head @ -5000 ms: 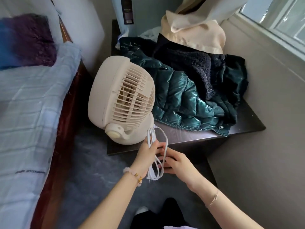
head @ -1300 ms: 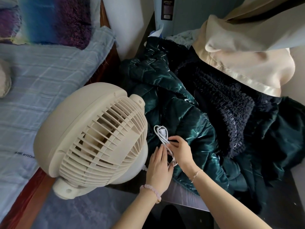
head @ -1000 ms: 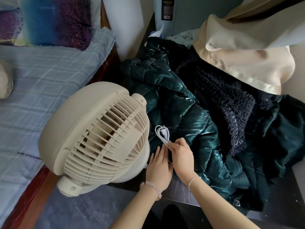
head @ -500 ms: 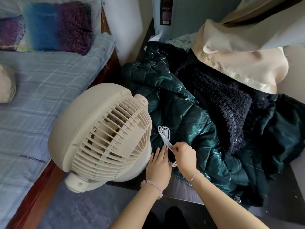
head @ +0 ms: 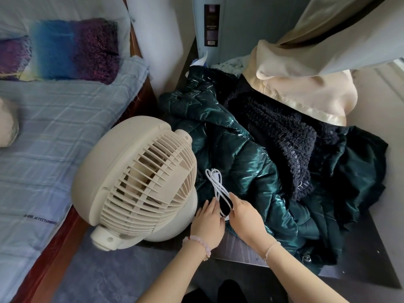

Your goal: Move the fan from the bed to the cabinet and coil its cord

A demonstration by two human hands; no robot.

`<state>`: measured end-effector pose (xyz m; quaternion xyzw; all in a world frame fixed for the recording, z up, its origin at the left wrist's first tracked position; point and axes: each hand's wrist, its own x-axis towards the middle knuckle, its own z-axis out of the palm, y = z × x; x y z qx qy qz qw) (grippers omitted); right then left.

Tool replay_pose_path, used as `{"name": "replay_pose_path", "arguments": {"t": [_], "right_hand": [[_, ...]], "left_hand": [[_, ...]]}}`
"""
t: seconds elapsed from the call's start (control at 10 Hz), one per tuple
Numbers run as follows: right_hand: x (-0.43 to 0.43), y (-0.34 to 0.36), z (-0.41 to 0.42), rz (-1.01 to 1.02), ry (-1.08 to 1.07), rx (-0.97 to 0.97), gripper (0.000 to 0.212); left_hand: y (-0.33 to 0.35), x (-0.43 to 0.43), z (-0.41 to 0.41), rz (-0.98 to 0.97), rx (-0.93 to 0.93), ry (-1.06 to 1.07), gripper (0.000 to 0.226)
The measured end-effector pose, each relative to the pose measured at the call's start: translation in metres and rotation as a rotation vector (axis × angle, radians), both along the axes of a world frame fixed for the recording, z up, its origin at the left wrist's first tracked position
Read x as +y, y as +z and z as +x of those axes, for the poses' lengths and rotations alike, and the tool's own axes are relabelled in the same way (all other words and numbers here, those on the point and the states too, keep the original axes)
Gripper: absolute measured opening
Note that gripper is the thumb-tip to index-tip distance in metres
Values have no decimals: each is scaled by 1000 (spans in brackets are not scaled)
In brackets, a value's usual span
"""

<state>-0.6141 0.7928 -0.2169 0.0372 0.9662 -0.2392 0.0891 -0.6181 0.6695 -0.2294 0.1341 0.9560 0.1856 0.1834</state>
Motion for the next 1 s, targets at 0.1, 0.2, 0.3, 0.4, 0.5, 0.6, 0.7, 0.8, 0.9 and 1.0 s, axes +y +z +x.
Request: {"name": "replay_pose_path", "arguments": {"t": [0.1, 0.2, 0.3, 0.4, 0.5, 0.6, 0.7, 0.8, 0.9, 1.0], "right_hand": [[2, 7, 3, 9, 18, 51, 48], [4, 11, 6, -15, 20, 83, 38], [4, 17, 9, -24, 23, 94, 39], [3, 20, 10, -18, 21, 91, 40], [4, 23, 12, -38, 16, 113, 39], [6, 27, 14, -77, 19, 129, 42], [9, 31, 10, -76, 50, 97, 52], [10, 41, 5, -123, 63, 109, 51], [7, 47, 5, -353, -10, 128, 40], [0, 45, -5, -576, -92, 100, 28]], "left_hand": [[4, -5, -3, 3, 6, -3, 54], [8, -10, -3, 12, 15, 12, 53], [9, -10, -4, 8, 31, 15, 53], [11, -10, -4, 10, 47, 21, 53], [12, -10, -2, 14, 67, 27, 53], [15, -11, 0, 44, 75, 40, 52], [21, -14, 0, 147, 114, 93, 50], [34, -20, -1, 213, 183, 162, 48], [40, -25, 1, 308, 259, 230, 43], [47, -29, 2, 538, 148, 341, 37]]}}
